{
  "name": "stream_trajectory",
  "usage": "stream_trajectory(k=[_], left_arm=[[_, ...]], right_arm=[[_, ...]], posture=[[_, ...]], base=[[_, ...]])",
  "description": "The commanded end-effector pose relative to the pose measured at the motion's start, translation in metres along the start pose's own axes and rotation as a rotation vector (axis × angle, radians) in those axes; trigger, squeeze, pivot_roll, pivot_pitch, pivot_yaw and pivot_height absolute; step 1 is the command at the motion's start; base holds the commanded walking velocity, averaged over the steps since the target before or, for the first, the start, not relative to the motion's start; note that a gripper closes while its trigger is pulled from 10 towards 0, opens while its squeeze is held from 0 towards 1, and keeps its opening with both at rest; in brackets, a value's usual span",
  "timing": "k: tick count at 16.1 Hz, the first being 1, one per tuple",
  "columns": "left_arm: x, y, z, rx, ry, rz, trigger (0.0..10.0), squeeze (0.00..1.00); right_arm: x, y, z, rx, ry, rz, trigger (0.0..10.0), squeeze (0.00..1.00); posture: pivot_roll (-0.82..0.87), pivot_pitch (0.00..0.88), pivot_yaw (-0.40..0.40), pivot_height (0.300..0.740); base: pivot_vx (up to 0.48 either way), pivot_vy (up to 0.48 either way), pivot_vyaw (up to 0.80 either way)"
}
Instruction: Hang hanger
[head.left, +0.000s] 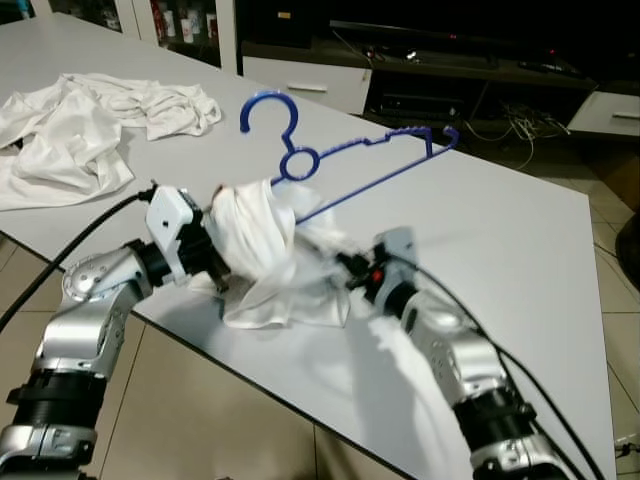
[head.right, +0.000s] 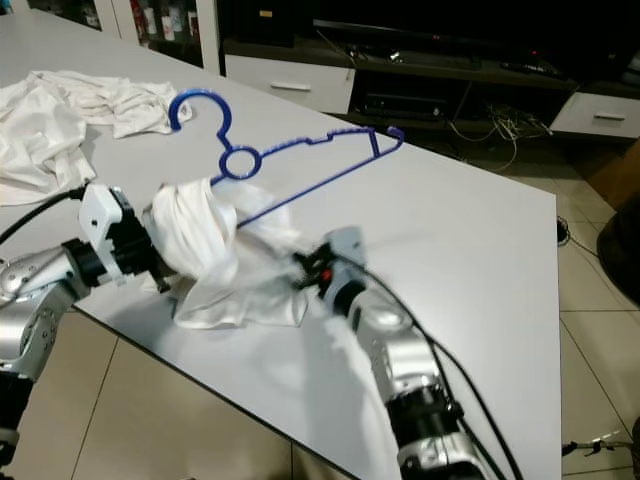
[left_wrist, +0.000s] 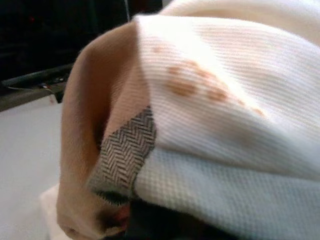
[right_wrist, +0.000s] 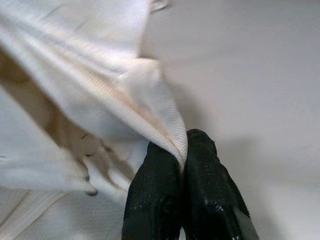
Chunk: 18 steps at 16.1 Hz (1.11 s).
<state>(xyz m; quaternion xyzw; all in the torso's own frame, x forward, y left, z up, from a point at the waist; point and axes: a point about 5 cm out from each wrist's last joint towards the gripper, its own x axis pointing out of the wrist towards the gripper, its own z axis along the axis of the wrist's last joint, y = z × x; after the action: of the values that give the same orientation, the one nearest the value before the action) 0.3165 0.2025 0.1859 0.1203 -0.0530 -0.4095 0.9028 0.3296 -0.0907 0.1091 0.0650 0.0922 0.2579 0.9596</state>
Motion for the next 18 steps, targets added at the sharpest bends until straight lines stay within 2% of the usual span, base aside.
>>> stream_trajectory(k=[1,3,6,9,13,16,18], left_arm=[[0.0,0.005,0.007,0.018,-0.03,0.031,0.0,0.0],[-0.001,0.01,0.009,0.038,-0.034,0.069,0.0,0.0],[-0.005,0.017,0.013,0.065,-0.033,0.111,0.0,0.0],[-0.019,0.011,0.016,0.087,0.028,-0.013,0.0,0.0],[-0.034,0.015,0.024,0.128,0.077,-0.061,0.0,0.0],[-0.046,0.02,0.022,0.204,0.196,-0.086,0.0,0.0],[-0.053,0.028,0.03,0.238,0.232,-0.074,0.0,0.0]], right_arm=[[-0.003,-0.013,0.003,-0.01,-0.008,-0.066,0.0,0.0],[-0.003,-0.025,0.013,-0.046,-0.048,-0.164,0.0,0.0],[-0.004,-0.04,0.024,-0.052,-0.109,-0.297,0.0,0.0],[-0.008,-0.06,0.039,-0.046,-0.167,-0.428,0.0,0.0],[-0.011,-0.077,0.052,-0.033,-0.202,-0.486,0.0,0.0],[-0.014,-0.088,0.062,-0.028,-0.22,-0.503,0.0,0.0],[-0.017,-0.096,0.066,-0.03,-0.224,-0.506,0.0,0.0]], posture=[[0.05,0.049,-0.085,0.74],[0.05,0.052,-0.084,0.74],[0.06,0.056,-0.083,0.74],[0.06,0.059,-0.081,0.74],[0.07,0.059,-0.08,0.74],[0.07,0.059,-0.078,0.74],[0.07,0.058,-0.077,0.74]], base=[[0.0,0.0,0.0],[0.0,0.0,0.0],[0.0,0.0,0.0],[0.0,0.0,0.0],[0.0,0.0,0.0],[0.0,0.0,0.0],[0.0,0.0,0.0]])
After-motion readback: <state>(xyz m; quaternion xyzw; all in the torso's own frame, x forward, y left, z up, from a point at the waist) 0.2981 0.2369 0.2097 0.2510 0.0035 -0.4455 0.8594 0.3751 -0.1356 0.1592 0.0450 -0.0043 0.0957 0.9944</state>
